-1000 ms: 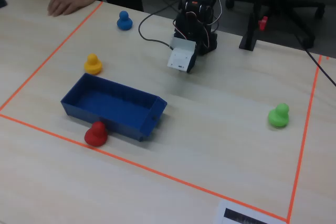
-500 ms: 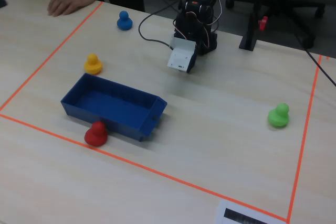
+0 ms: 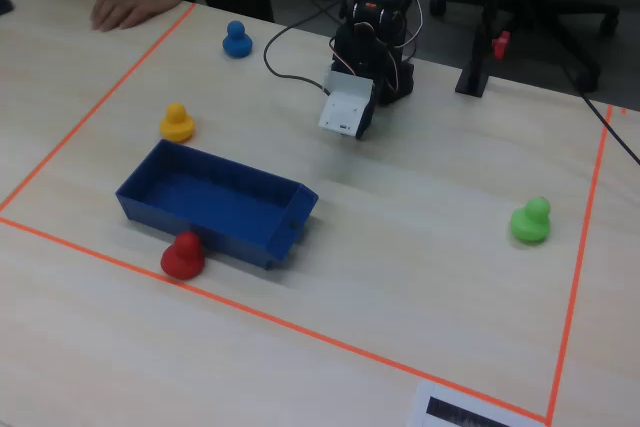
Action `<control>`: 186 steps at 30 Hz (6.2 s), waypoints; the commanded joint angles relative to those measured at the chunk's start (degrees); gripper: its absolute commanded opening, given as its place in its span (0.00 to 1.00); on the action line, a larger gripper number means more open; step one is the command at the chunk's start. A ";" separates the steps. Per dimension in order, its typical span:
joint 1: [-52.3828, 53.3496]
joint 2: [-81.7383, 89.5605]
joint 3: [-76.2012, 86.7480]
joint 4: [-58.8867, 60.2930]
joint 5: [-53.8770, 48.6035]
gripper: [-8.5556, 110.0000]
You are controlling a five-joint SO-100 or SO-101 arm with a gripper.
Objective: Grasp green duck and put it into box.
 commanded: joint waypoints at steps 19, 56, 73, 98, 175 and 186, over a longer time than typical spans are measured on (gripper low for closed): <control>0.09 0.00 -0.35 1.49 -0.09 0.14; 0.09 0.00 -0.35 1.49 -0.09 0.14; -1.23 -0.09 -0.35 1.49 -0.18 0.07; -42.63 -49.39 -37.00 -42.89 1.05 0.29; -53.26 -110.21 -63.63 -76.20 15.12 0.25; -52.56 -110.74 -64.95 -73.39 15.91 0.07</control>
